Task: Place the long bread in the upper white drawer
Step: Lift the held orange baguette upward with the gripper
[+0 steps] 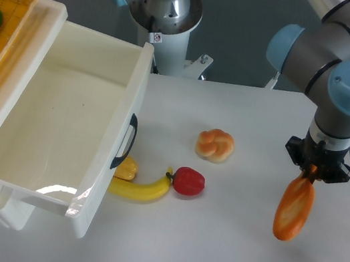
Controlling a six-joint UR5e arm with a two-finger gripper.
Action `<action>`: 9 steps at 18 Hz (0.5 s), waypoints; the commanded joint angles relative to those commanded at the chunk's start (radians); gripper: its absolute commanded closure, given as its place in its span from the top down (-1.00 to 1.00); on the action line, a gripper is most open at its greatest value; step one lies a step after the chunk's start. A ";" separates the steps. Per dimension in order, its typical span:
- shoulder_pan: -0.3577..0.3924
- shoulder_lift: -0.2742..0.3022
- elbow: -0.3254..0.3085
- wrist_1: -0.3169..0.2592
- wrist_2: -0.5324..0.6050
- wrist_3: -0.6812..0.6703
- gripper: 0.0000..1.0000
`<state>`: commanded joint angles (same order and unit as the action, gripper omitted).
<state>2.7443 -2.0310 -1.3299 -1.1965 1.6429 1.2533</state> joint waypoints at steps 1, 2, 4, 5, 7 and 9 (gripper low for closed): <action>0.000 0.002 -0.003 0.000 0.000 0.000 -0.92; -0.002 0.003 -0.005 -0.002 0.002 0.000 -0.92; -0.002 0.003 -0.005 -0.003 0.008 -0.002 -0.92; -0.002 0.003 -0.005 -0.006 0.006 -0.012 -0.92; -0.002 0.006 -0.003 -0.037 0.008 -0.029 -0.92; 0.000 0.011 -0.003 -0.049 0.002 -0.029 -0.92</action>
<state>2.7443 -2.0203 -1.3330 -1.2456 1.6445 1.2241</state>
